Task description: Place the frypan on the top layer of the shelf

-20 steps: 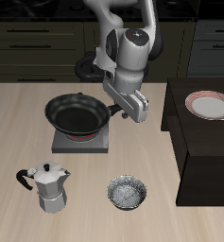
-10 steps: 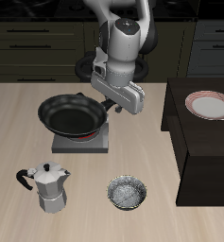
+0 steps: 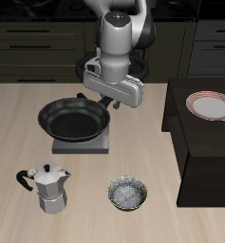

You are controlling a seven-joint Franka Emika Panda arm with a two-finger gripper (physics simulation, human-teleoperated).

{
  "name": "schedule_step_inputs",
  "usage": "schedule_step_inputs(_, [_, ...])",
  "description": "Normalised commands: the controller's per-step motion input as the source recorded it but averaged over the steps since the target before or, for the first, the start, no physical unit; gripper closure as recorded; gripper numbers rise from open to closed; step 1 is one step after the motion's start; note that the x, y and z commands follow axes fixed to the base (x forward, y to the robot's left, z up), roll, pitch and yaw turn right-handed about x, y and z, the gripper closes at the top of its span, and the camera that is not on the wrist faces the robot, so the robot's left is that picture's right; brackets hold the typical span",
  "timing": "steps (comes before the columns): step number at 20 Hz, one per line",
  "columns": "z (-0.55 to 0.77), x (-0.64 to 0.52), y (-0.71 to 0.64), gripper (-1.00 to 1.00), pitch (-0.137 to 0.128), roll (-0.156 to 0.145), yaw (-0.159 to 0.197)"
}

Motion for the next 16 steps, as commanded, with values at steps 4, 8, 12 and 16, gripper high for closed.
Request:
schedule_step_inputs(4, [0.06, 0.00, -0.08, 1.00, 0.013, 0.021, 0.059])
schedule_step_inputs(8, [0.09, -0.01, -0.07, 1.00, -0.013, 0.025, 0.105])
schedule_step_inputs(12, [0.10, 0.01, -0.09, 1.00, -0.010, 0.020, 0.073])
schedule_step_inputs(16, [0.04, 0.06, -0.09, 1.00, 0.006, 0.020, 0.126])
